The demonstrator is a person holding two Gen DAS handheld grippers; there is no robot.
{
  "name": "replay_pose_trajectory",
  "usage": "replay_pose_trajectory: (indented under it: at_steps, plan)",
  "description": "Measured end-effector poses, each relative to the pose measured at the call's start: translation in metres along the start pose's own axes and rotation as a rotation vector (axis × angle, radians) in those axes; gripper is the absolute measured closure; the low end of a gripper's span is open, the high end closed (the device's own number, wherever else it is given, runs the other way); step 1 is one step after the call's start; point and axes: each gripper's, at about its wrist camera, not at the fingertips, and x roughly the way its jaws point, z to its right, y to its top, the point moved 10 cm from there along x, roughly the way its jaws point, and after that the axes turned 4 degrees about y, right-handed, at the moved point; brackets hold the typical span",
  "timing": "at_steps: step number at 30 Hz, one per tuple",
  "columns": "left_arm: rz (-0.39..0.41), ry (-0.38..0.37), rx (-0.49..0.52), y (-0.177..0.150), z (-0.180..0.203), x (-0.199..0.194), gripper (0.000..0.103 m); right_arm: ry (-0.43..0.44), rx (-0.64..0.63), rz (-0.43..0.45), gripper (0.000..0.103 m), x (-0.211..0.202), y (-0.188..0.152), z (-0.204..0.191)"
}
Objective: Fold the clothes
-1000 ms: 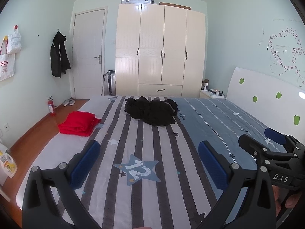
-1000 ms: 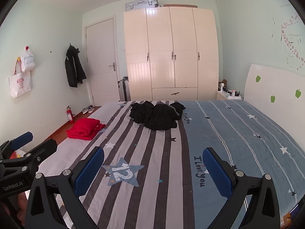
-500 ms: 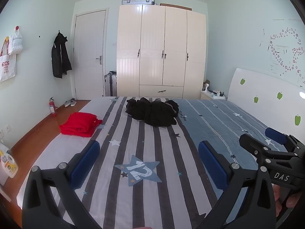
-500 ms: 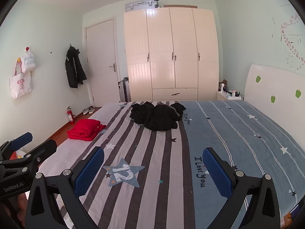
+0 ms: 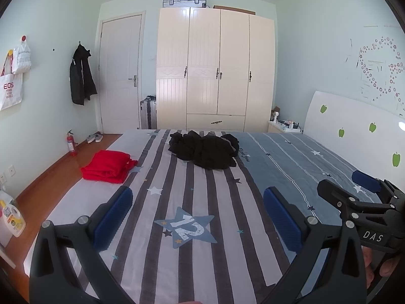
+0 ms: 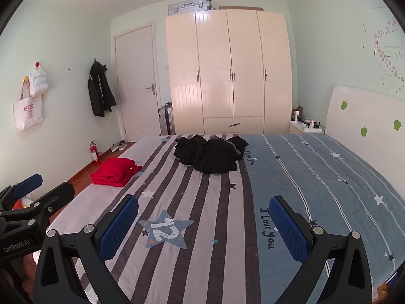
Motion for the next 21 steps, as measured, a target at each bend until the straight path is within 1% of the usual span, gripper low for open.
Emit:
replay_pose_trajectory:
  at_steps: [21]
  plan:
    - [-0.003, 0.004, -0.002, 0.0023, -0.0019, 0.0013, 0.001, 0.006, 0.003, -0.002, 0.001, 0.0033, -0.0021, -0.0001]
